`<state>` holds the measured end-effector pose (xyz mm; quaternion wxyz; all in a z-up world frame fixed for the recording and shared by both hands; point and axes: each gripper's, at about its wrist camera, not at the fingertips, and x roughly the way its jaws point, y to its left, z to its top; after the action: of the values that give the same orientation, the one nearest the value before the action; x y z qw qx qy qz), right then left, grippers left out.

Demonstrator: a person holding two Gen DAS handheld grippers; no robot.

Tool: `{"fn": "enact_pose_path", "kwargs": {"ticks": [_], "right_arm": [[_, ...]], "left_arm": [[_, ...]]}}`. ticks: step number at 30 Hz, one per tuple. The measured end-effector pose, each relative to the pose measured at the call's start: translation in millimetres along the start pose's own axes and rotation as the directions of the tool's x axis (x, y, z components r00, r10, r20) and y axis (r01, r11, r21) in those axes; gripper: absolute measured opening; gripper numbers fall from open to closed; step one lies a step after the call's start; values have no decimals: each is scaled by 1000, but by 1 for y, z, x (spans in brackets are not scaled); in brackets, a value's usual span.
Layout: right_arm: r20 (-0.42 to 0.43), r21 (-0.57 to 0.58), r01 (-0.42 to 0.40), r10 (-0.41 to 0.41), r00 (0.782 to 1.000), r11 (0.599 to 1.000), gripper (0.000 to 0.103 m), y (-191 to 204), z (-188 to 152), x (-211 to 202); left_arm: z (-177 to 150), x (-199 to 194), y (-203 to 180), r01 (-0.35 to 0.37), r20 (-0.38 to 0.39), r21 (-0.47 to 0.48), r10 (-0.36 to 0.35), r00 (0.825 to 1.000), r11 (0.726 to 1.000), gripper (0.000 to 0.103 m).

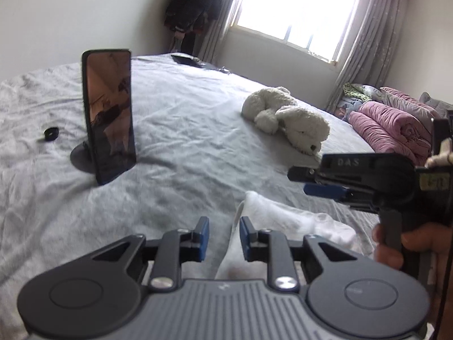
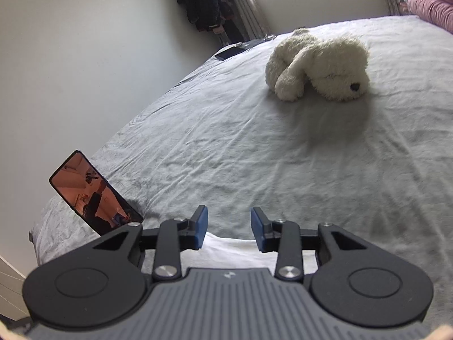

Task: Fold clothes
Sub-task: 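Open the left gripper and press the folded pants flat with both grippers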

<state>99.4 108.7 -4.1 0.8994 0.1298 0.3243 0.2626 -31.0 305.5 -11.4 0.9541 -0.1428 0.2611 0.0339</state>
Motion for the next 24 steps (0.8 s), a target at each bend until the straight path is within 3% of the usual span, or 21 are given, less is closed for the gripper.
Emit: {"fn": "enact_pose_path", "kwargs": {"ticks": [4, 8, 9, 13, 14, 16, 18, 21, 24], "right_arm": [[22, -39, 52, -51, 998, 998, 38, -17, -19, -19], [2, -54, 80, -80, 997, 995, 38, -33, -33, -21], [-10, -44, 80, -80, 997, 996, 36, -39, -35, -19], [-27, 12, 87, -86, 996, 996, 11, -63, -38, -14], [-20, 24, 91, -91, 996, 996, 10, -68, -37, -14], [-2, 43, 81, -81, 997, 996, 10, -74, -36, -20], [17, 45, 52, -53, 998, 998, 20, -73, -39, -31], [50, -30, 48, -47, 998, 998, 21, -54, -48, -48], [63, -120, 39, -32, 998, 992, 22, -29, -58, -58]], "left_arm": [[4, 24, -23, 5, 39, 87, -9, 999, 996, 23], [2, 49, -35, -2, 17, 139, 0, 1000, 990, 23], [1, 54, -36, -9, 9, 143, 8, 1000, 990, 23], [-11, 74, -26, -48, -23, 92, 51, 998, 995, 29], [-11, 74, -21, -43, -24, 62, 44, 999, 997, 33], [-8, 70, -16, -34, -17, 16, 35, 999, 999, 34], [-5, 61, -16, -30, 17, 3, 30, 999, 1000, 34], [-3, 47, -19, 9, 76, 37, -11, 997, 999, 32], [-4, 38, -24, 70, 87, 86, -77, 993, 994, 32]]}}
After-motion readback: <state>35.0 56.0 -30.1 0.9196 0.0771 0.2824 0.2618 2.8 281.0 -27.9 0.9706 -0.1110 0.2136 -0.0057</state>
